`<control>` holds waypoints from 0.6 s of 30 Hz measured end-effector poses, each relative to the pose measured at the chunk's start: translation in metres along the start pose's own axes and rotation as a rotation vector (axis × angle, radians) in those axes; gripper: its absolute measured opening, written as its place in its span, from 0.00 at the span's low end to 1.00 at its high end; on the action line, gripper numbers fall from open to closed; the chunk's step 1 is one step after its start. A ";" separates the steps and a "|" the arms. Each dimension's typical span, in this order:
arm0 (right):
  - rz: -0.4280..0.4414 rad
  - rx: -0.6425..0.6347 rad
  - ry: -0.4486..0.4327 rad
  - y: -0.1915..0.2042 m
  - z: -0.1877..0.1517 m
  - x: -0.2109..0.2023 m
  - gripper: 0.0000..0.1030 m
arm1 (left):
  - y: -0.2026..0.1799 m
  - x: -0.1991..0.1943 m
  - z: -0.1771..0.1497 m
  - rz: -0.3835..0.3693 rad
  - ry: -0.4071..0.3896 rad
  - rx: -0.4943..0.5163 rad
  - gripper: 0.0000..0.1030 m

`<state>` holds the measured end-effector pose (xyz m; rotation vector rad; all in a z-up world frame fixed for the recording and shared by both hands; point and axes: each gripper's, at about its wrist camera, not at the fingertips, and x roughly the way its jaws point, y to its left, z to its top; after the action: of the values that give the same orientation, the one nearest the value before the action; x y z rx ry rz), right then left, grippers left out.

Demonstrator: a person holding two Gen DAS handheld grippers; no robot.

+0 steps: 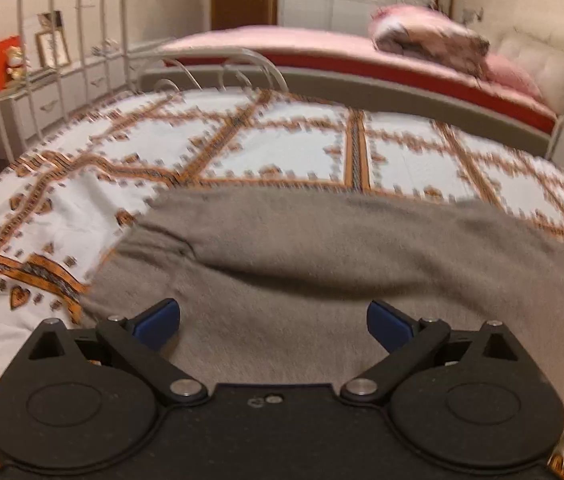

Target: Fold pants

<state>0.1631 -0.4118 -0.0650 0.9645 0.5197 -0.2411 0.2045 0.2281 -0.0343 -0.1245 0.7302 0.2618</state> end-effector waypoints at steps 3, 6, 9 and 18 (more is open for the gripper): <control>0.045 -0.023 0.072 0.006 0.006 0.021 0.30 | 0.001 0.001 0.004 0.016 -0.007 -0.013 0.91; 0.056 -0.040 0.151 0.010 0.010 0.046 0.30 | -0.003 0.003 0.007 0.025 0.002 0.003 0.91; 0.096 -0.004 0.177 0.008 0.013 0.059 0.30 | -0.006 0.003 0.009 0.030 0.001 0.023 0.92; 0.059 -0.028 0.168 0.008 0.028 0.084 0.30 | -0.008 0.009 0.011 0.053 0.027 0.044 0.92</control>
<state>0.2472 -0.4278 -0.0901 0.9763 0.6455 -0.1004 0.2196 0.2244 -0.0322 -0.0669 0.7662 0.2952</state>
